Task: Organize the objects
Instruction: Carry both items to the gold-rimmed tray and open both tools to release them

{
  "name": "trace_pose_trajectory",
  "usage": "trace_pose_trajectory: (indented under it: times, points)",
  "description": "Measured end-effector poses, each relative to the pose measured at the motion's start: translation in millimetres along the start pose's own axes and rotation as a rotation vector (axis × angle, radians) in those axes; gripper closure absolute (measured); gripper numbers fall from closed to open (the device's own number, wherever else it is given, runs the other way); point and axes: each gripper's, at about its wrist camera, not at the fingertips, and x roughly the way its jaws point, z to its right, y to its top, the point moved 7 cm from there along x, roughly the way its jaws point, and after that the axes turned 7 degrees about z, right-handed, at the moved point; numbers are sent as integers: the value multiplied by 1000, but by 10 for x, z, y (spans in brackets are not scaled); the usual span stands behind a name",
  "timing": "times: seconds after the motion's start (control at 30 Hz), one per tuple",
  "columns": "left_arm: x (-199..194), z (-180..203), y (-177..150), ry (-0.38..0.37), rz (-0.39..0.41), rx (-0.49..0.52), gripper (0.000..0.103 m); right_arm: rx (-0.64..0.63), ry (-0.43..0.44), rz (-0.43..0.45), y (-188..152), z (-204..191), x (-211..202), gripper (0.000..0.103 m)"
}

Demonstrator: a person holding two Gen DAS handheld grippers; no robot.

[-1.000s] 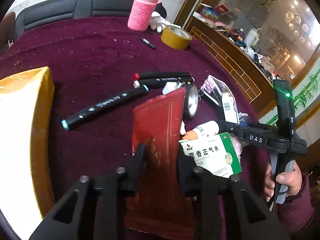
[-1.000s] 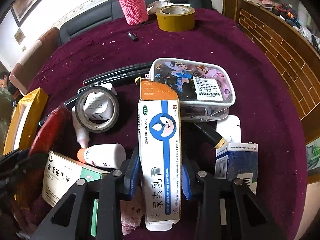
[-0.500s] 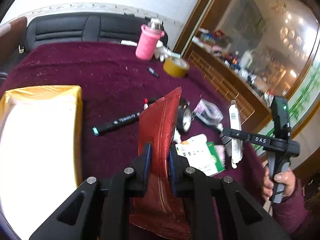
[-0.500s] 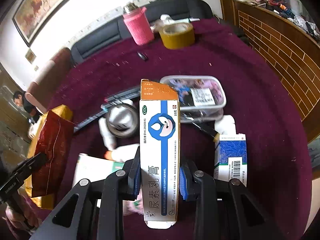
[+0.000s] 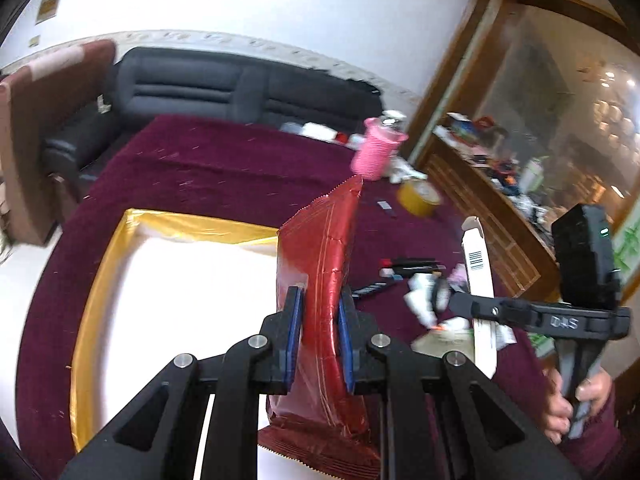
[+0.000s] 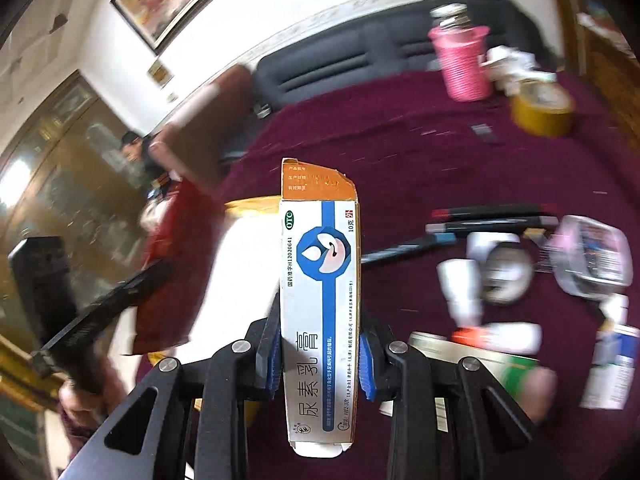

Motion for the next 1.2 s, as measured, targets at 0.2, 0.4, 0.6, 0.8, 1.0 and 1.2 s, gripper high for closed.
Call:
trace_pose_trajectory:
  times: [0.2, 0.4, 0.6, 0.8, 1.0, 1.2]
  points:
    - [437, -525, -13, 74, -54, -79, 86, 74, 81, -129, 89, -462, 943, 70]
    - [767, -802, -137, 94, -100, -136, 86, 137, 38, -193, 173, -531, 1631, 70]
    - [925, -926, -162, 60, -110, -188, 86, 139, -52, -240, 139, -397, 1944, 70]
    - [940, -877, -152, 38, -109, -207, 82, 127, -75, -249, 184, -339, 2022, 70]
    - [767, -889, -70, 23, -63, -242, 50, 130, -82, -247, 164, -310, 1934, 69]
    - [419, -913, 17, 70, -6, -273, 32, 85, -95, -163, 246, -348, 1570, 48]
